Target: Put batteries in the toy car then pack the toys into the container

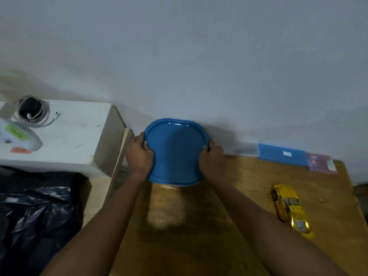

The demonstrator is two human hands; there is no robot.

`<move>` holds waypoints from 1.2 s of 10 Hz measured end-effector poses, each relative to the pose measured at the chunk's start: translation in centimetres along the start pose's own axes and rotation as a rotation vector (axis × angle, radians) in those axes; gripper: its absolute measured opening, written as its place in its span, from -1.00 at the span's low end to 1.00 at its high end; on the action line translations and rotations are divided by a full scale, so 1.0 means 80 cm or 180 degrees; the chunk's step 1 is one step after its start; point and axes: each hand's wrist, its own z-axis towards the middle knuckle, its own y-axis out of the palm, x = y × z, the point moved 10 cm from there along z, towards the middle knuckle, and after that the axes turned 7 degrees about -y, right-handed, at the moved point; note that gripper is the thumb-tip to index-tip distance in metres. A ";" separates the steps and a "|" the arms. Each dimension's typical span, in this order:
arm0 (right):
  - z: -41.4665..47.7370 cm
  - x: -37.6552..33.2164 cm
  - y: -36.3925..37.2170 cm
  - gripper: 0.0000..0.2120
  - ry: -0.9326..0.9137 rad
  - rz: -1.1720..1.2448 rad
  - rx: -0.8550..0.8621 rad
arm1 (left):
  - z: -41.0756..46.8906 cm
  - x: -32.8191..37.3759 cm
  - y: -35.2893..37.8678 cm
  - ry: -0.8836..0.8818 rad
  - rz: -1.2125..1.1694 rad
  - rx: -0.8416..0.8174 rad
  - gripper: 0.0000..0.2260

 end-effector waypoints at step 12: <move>-0.042 0.027 -0.095 -0.58 0.0001 0.0425 -0.0003 | -0.094 0.089 0.011 0.0558 0.0527 -0.0114 -0.56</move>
